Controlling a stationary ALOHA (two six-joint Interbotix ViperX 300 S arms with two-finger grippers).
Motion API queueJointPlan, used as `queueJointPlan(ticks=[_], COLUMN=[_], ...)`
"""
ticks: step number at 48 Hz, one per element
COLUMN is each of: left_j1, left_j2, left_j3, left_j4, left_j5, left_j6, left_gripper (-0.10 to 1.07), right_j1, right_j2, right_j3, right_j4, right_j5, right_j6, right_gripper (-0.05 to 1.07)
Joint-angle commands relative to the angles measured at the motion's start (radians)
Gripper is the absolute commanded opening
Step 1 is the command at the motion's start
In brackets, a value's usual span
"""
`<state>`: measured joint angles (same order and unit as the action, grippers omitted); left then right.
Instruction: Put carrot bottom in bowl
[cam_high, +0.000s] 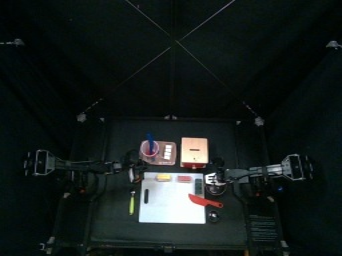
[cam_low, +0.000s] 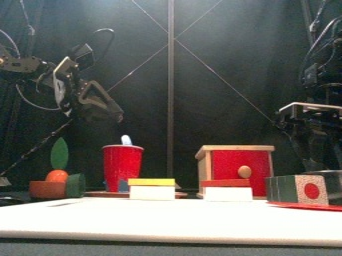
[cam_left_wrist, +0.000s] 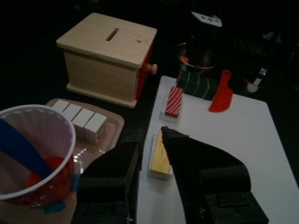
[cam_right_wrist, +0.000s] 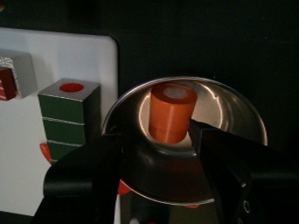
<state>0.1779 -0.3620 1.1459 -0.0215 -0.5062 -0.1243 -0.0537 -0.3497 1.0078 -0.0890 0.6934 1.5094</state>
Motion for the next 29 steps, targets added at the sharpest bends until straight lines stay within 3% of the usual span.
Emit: queueJointPlan(ticks=[1, 16, 29], left_j1=[-0.002, -0.002, -0.028], left_j2=[-0.005, -0.006, -0.005], left_j3=[-0.023, -0.035, -0.058], left_j4=[-0.003, -0.003, -0.003], left_j5=[-0.005, -0.005, -0.003], left_j6=[0.002, 0.000, 0.003], left_gripper=[0.67, 0.67, 0.67], right_j1=[0.002, 0.026, 0.063], right_j2=[-0.023, -0.084, -0.133], right_j3=[-0.021, -0.049, -0.061], right_j4=[-0.005, -0.034, -0.130], right_j5=[-0.002, 0.003, -0.003], right_j6=[0.002, 0.003, 0.012], right_gripper=[0.90, 0.90, 0.89])
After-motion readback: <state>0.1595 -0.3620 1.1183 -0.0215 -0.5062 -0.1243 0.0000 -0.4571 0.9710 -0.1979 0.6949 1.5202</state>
